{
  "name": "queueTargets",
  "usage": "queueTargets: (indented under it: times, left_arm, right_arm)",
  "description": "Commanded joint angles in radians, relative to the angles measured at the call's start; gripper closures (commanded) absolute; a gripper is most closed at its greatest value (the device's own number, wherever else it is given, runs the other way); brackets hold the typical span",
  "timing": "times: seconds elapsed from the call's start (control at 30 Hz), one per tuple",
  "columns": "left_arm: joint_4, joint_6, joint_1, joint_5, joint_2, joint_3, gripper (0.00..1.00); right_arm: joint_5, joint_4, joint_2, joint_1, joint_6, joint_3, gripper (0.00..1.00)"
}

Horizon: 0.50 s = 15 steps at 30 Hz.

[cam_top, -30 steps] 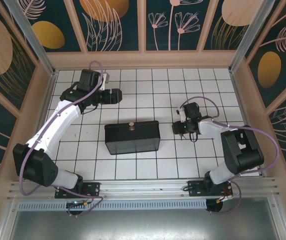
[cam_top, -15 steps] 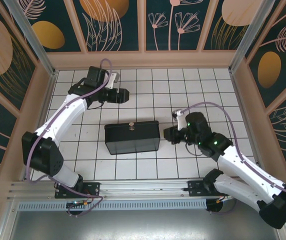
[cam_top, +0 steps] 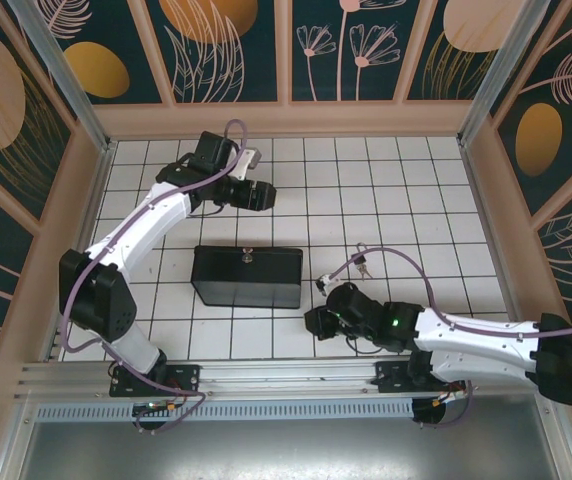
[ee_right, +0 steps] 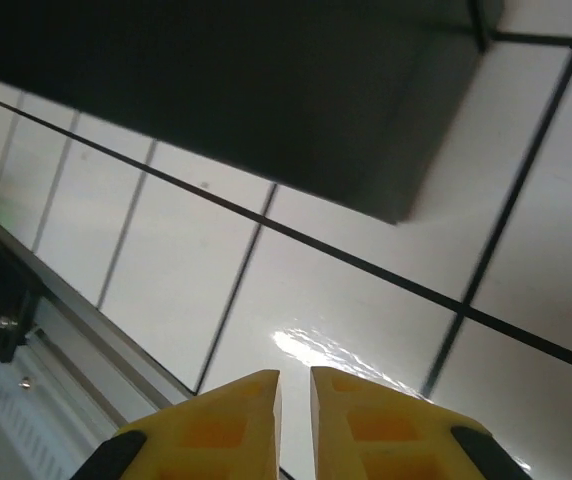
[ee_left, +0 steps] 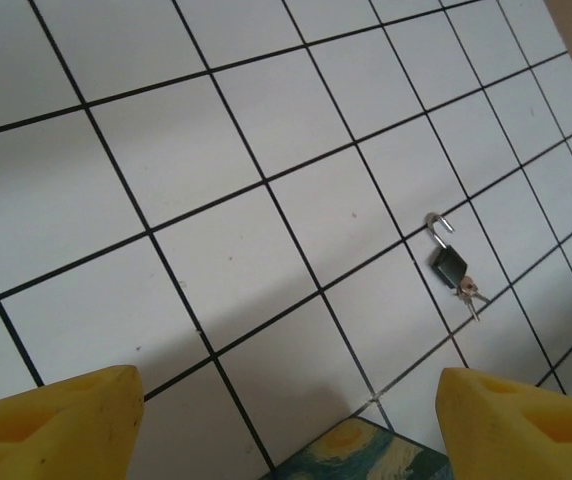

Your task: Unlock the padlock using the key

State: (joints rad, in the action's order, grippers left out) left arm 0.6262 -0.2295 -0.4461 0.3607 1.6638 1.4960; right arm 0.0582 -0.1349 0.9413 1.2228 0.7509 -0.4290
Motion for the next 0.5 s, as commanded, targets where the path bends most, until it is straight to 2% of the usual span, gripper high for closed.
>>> queueTargets:
  times: [0.0, 0.1, 0.2, 0.3, 0.4, 0.47]
  left_arm:
    - [0.042, 0.018, 0.002, -0.040, 0.041, 0.059, 0.23]
    - [0.032, 0.000, 0.002, -0.021, 0.044, 0.064, 0.23]
    - [0.042, 0.000, 0.001, -0.005, 0.039, 0.056, 0.24]
    - [0.045, -0.001, 0.002, 0.002, 0.003, 0.008, 0.24]
    - [0.038, 0.001, -0.004, 0.052, -0.036, -0.055, 0.24]
    - [0.041, 0.010, -0.014, 0.070, -0.055, -0.096, 0.24]
  right_arm:
    - [0.134, 0.158, -0.012, 0.082, 0.032, 0.018, 0.84]
    - [0.174, 0.365, 0.049, 0.140, 0.048, 0.049, 0.87]
    - [0.223, 0.416, 0.158, 0.158, 0.076, 0.023, 0.93]
    - [0.337, 0.565, 0.228, 0.176, 0.081, 0.047, 0.99]
    - [0.419, 0.798, 0.314, 0.170, 0.015, 0.085, 0.99]
    - [0.465, 0.925, 0.397, 0.163, -0.082, 0.079, 1.00]
